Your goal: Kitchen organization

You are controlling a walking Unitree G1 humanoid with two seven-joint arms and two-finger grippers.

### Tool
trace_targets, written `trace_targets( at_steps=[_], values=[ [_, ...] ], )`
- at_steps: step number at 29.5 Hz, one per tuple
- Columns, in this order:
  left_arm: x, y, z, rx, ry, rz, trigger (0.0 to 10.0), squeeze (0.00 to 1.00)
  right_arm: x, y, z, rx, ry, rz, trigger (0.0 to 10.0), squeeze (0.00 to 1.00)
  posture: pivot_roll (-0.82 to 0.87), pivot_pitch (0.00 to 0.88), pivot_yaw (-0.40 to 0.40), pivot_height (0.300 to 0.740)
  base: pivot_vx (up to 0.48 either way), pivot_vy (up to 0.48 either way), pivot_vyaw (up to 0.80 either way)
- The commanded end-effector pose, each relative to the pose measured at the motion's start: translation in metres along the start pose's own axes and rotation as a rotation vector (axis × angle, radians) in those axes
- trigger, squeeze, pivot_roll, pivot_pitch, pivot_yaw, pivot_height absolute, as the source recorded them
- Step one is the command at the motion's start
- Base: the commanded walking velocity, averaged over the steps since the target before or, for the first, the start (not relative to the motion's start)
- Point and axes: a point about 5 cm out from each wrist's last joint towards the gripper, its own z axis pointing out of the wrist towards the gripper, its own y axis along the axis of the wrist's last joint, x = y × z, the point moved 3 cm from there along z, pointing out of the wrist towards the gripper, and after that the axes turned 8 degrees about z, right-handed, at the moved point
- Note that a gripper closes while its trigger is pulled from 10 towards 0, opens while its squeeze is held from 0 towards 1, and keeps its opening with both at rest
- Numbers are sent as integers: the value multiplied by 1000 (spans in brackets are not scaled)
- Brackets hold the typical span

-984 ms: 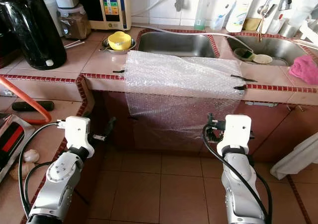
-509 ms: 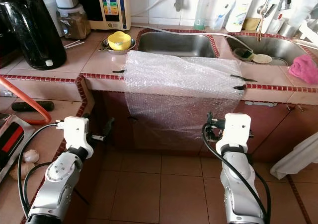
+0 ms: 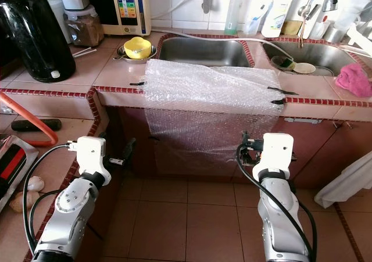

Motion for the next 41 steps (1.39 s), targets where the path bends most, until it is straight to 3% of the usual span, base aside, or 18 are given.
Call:
trace_targets(
  at_steps=[1,11,18,41],
  values=[
    [2,8,2,-21,5,5,10000,0,0,4,-1,-12,-1,1,10000,0,-34,0,2,740,0,0,0],
    [7,28,6,-79,37,15,10000,0,3,9,0,-33,17,-7,10000,0,-30,0,2,740,0,0,0],
    [-2,53,12,-148,-4,2,10000,0,16,21,2,-74,64,-21,10000,0,-27,0,0,740,0,0,0],
    [-5,55,10,-142,-36,-26,10000,0,19,21,1,-81,84,-46,10000,0,-8,0,-3,740,0,0,0]
  ],
)
